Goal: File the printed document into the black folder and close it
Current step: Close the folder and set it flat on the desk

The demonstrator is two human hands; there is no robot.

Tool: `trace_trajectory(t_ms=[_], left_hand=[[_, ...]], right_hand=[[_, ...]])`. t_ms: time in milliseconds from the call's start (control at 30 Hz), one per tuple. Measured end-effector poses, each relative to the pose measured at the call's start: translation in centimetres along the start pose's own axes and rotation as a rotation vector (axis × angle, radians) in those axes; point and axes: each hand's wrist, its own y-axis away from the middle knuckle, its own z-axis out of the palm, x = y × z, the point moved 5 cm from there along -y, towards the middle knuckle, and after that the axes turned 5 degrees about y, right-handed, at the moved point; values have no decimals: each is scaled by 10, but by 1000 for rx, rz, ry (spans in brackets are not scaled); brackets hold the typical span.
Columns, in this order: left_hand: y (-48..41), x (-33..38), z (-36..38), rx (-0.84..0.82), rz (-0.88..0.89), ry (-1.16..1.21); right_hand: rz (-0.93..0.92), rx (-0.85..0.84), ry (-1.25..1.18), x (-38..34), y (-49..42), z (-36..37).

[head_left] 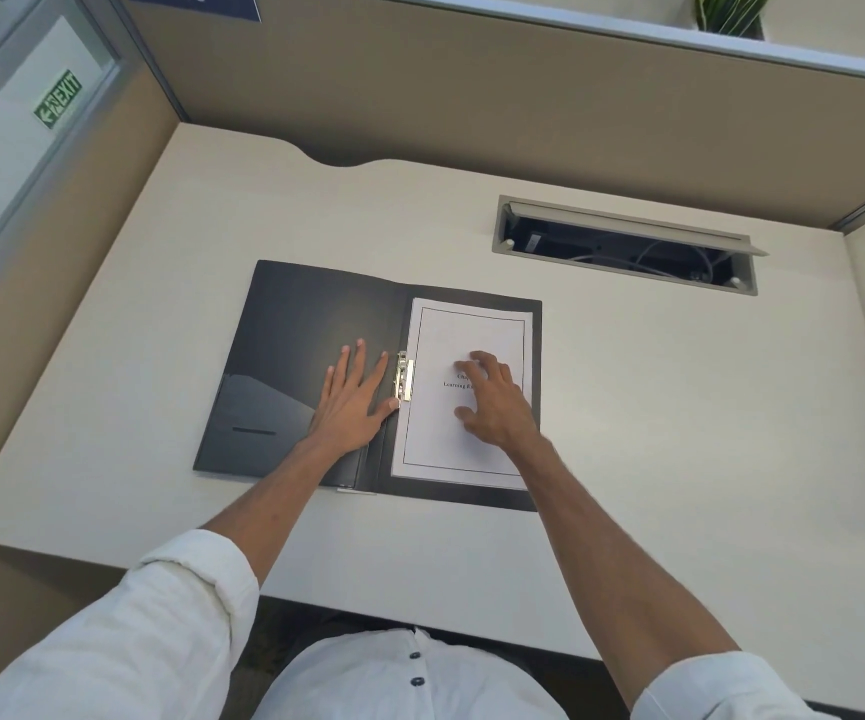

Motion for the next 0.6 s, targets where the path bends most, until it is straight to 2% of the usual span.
trace_trajectory(t_ms=[200,333,467,600], left_hand=[[15,-29,-19,107,-29,19],[28,-62,-42,251,-113,51],[45,-104,-64,379,-279,150],[61,-138,-74,382,-418,357]], right_hand=[[30,31,5,-11,-1,2],[32,103,-43,-43,-1,7],[-112,117,-49,-99,-2,22],[-208,79,-41,-148,-7,36]])
